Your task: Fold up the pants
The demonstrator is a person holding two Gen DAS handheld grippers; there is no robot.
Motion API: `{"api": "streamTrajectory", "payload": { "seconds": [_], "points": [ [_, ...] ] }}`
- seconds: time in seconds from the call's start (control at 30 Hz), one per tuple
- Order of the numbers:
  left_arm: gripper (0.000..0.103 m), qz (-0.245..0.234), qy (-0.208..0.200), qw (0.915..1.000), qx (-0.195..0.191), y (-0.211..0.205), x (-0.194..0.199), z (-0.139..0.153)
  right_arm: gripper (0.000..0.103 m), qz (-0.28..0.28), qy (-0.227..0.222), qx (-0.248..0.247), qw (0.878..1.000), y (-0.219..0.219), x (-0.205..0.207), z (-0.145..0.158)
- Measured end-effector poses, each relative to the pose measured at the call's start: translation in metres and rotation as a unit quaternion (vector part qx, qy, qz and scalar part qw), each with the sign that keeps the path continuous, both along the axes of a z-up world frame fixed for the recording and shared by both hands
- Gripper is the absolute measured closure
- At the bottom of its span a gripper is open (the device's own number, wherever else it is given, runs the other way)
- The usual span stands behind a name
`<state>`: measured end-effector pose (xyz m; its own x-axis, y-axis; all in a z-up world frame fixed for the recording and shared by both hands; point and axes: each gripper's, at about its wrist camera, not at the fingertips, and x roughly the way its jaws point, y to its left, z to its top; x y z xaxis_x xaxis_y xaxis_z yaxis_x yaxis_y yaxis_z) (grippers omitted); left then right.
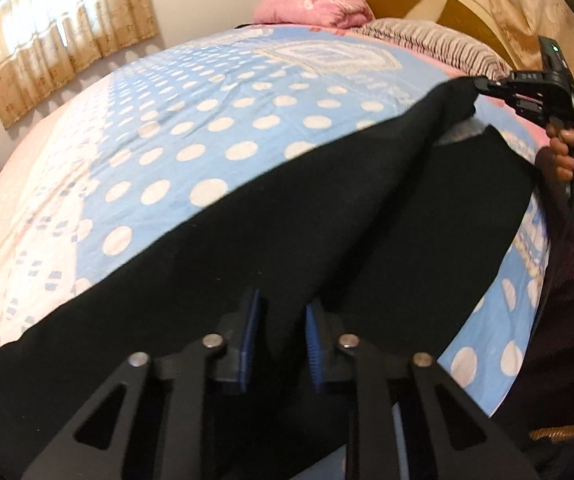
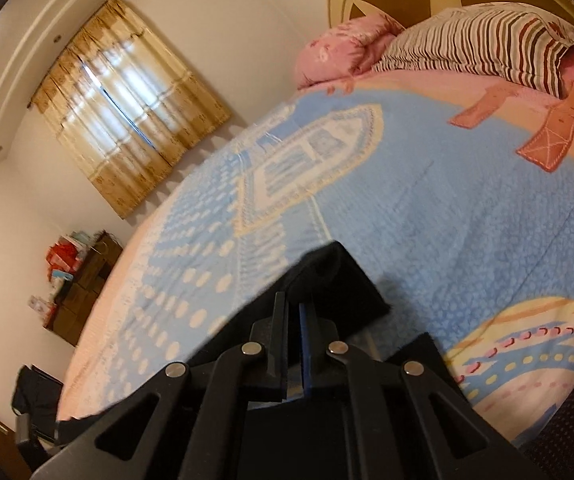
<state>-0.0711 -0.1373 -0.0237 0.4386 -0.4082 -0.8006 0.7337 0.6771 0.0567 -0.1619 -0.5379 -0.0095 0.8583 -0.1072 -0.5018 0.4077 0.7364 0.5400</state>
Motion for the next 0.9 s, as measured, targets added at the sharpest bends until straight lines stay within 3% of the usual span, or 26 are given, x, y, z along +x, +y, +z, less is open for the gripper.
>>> {"api": "streamTrajectory", "payload": {
  "seconds": [0.37,0.6,0.83,0.9],
  "points": [
    [0.085,-0.012,0.028,0.9968,-0.075,0.025,0.011,0.031,0.099,0.015,-0.053,0.004,0.998,0.024,-0.025,0.047],
    [0.085,-0.041,0.039,0.9922,-0.111,0.037,-0.004,0.049,0.099,0.002,-0.045,0.031,0.998,0.024,-0.059,0.043],
    [0.084,-0.050,0.031,0.9948,-0.083,0.029,-0.015,0.037,0.099,-0.029,-0.041,0.052,0.997,0.016,-0.093,0.021],
    [0.077,-0.050,0.010,0.9968,-0.061,0.025,-0.019,0.030,0.099,-0.027,-0.046,0.049,0.997,0.018,-0.093,0.025]
  ]
}}
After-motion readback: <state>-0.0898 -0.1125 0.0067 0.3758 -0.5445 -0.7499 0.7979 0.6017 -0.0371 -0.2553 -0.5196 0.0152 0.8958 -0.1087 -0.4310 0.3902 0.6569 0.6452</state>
